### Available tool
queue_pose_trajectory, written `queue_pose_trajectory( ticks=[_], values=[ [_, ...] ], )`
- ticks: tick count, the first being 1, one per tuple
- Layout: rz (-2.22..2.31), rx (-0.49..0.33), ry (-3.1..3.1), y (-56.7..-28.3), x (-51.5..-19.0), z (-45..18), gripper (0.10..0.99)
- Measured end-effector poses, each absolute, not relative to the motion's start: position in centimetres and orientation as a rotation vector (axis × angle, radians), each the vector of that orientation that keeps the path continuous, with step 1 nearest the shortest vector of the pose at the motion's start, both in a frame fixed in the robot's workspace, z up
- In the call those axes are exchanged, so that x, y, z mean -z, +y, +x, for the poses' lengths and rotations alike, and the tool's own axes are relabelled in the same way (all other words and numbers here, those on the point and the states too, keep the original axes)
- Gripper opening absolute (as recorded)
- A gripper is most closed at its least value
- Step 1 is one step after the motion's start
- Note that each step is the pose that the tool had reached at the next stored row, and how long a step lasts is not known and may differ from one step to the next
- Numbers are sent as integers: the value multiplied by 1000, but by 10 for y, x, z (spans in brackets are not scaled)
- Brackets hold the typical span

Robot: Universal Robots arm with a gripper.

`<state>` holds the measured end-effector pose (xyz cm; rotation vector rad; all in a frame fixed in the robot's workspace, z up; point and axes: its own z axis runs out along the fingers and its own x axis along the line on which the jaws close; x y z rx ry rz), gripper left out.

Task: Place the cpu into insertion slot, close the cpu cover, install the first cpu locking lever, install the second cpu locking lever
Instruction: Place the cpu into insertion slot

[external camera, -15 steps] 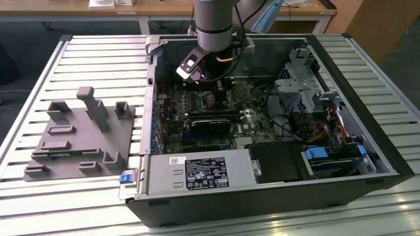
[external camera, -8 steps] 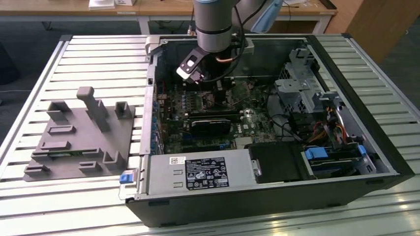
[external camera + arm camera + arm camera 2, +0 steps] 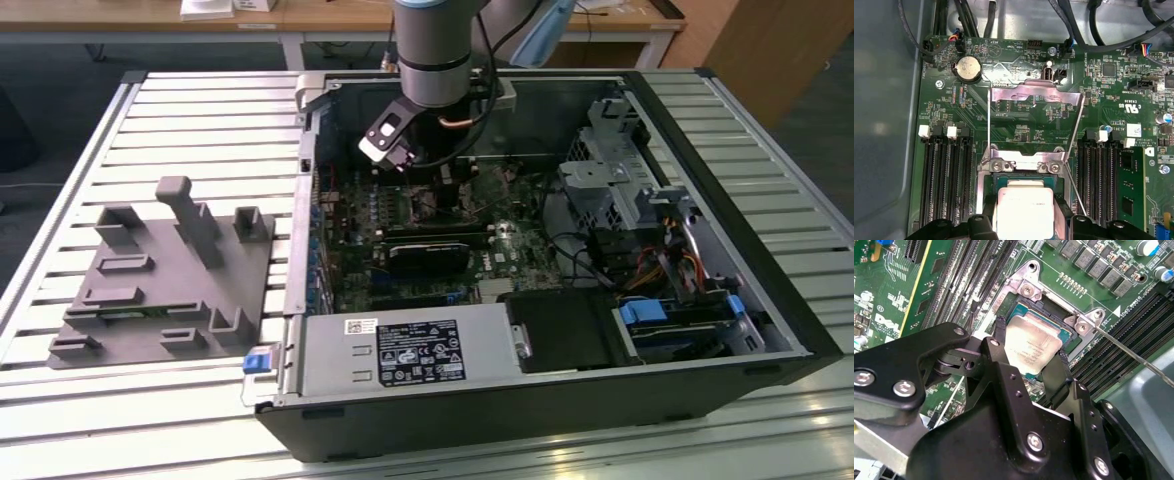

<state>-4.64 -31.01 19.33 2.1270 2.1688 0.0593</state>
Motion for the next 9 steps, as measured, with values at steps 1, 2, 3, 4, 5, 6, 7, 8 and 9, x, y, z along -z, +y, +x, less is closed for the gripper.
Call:
queue_pose_trajectory(
  ticks=[1,2,3,4,5,6,7,8,9],
  values=[
    [2127,-59,2169,-310,-193,-46,533],
    [2127,-59,2169,-310,-193,-46,533],
    [2127,-59,2169,-310,-193,-46,533],
    [2127,-60,2169,-310,-193,-46,549],
    [2127,-60,2169,-310,-193,-46,549],
    [2127,-60,2169,-310,-193,-46,612],
    [2127,-59,2169,-310,-193,-46,612],
    [2127,-59,2169,-310,-193,-46,612],
    [2127,-59,2169,-310,-193,-46,612]
  ],
)
